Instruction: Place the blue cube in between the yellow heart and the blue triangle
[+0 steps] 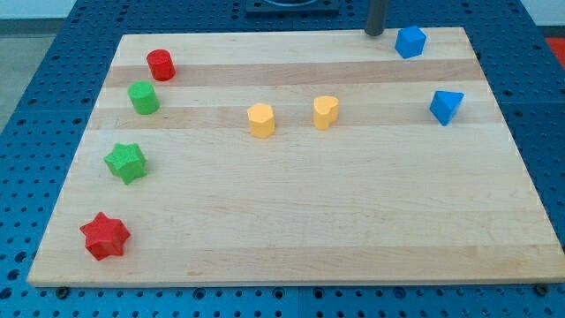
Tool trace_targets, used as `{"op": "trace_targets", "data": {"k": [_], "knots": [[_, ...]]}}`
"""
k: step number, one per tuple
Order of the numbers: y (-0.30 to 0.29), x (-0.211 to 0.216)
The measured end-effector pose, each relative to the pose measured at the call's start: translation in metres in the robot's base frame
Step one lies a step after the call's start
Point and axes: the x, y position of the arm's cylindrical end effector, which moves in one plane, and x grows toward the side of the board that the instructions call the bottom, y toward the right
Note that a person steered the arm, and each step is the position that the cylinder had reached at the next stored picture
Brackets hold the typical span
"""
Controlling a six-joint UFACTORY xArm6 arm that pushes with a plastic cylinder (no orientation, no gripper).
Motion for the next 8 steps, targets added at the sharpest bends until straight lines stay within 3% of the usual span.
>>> {"op": "trace_targets", "data": {"k": [2,5,7,8], "knots": [[0.111,0.000],[0.106,0.019],[0.046,0.019],[0.046,0.019]]}}
